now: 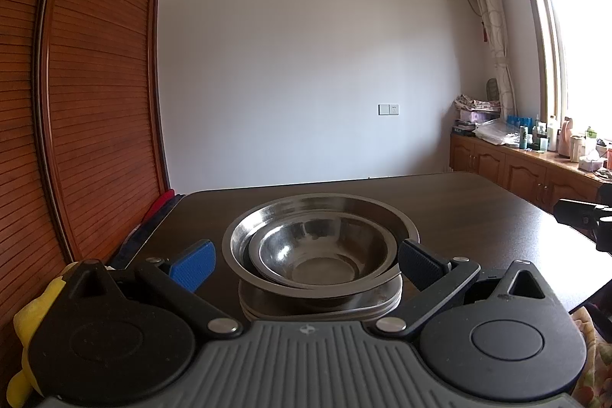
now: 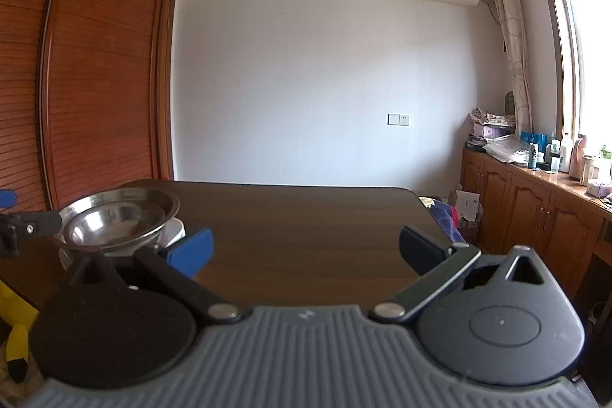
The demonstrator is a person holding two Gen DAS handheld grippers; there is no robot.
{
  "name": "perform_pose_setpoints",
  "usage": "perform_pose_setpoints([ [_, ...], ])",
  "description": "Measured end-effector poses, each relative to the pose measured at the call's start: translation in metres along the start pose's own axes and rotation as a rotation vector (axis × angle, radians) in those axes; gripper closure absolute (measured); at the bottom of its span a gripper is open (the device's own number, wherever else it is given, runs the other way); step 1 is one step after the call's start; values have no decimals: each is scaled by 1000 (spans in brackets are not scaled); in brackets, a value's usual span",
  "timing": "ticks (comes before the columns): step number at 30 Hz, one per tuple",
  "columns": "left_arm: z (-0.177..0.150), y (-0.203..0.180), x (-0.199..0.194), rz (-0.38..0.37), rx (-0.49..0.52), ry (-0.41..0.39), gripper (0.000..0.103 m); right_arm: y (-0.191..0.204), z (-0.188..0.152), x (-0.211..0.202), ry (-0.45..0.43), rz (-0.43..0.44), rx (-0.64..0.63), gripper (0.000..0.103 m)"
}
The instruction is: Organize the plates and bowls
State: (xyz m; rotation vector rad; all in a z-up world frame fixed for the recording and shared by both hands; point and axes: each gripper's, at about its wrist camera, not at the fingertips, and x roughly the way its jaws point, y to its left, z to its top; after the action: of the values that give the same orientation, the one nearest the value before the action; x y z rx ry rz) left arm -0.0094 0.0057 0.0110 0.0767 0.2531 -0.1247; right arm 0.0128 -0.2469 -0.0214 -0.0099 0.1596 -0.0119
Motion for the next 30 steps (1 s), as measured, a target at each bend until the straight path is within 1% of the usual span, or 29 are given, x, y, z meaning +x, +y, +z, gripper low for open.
perform_pose_setpoints([
  [30, 3, 4, -4, 5, -1, -5, 0, -8, 0, -1, -6, 1, 9, 0],
])
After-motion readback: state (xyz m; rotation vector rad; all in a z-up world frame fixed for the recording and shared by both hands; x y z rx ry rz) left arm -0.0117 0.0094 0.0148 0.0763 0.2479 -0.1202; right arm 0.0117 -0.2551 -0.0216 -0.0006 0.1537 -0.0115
